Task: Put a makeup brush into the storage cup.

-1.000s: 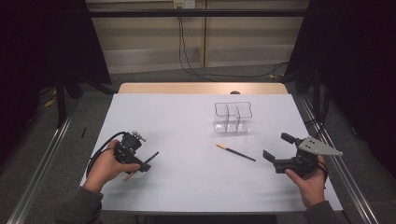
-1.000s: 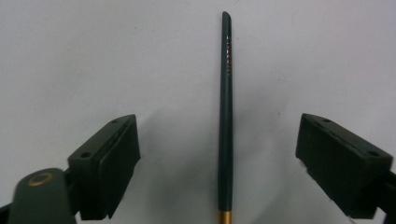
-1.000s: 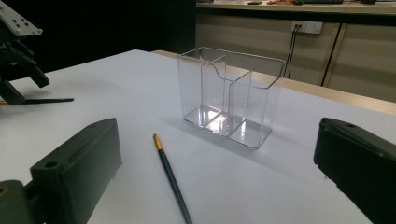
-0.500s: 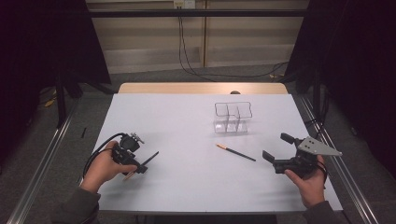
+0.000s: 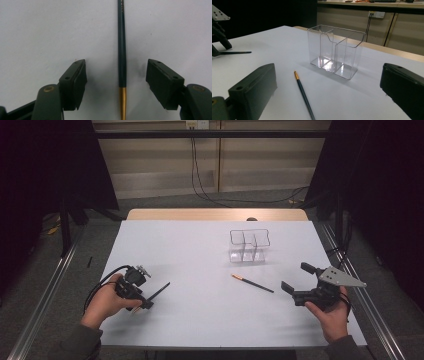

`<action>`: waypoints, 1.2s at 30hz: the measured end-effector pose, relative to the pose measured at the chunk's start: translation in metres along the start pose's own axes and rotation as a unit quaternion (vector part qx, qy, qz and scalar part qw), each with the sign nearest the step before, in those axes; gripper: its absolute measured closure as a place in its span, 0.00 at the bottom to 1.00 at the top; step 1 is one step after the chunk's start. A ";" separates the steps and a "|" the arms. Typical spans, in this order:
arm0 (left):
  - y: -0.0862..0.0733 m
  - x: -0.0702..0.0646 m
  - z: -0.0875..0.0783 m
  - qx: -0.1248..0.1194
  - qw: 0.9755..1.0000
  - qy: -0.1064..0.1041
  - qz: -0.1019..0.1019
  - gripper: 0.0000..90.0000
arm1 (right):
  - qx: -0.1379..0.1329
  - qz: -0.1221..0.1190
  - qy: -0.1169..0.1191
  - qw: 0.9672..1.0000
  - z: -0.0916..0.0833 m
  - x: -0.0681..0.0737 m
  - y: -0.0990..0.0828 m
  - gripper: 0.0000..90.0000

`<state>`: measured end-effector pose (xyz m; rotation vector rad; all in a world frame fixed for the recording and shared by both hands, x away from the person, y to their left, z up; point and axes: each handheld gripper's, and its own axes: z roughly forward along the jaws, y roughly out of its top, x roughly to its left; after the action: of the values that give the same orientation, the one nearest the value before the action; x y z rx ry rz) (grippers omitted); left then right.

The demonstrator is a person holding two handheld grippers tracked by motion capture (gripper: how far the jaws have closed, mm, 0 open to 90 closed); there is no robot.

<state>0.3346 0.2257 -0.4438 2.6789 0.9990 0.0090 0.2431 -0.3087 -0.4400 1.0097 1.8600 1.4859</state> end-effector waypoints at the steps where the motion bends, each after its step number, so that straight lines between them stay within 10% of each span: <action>1: 0.000 0.000 0.000 -0.001 1.000 0.005 0.001 0.38 | 0.000 0.000 0.000 1.000 0.000 0.000 0.000 0.00; 25: 0.000 -0.005 -0.003 0.031 0.999 0.020 0.034 0.59 | 0.002 0.000 0.000 1.000 0.000 0.000 0.000 0.00; 36: 0.007 -0.007 -0.001 0.046 0.998 0.010 0.033 0.89 | 0.001 -0.001 -0.002 1.000 -0.001 0.000 0.000 0.00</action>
<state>0.3335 0.2169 -0.4401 2.7984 0.9388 0.0025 0.2428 -0.3090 -0.4396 1.0102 1.8603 1.4788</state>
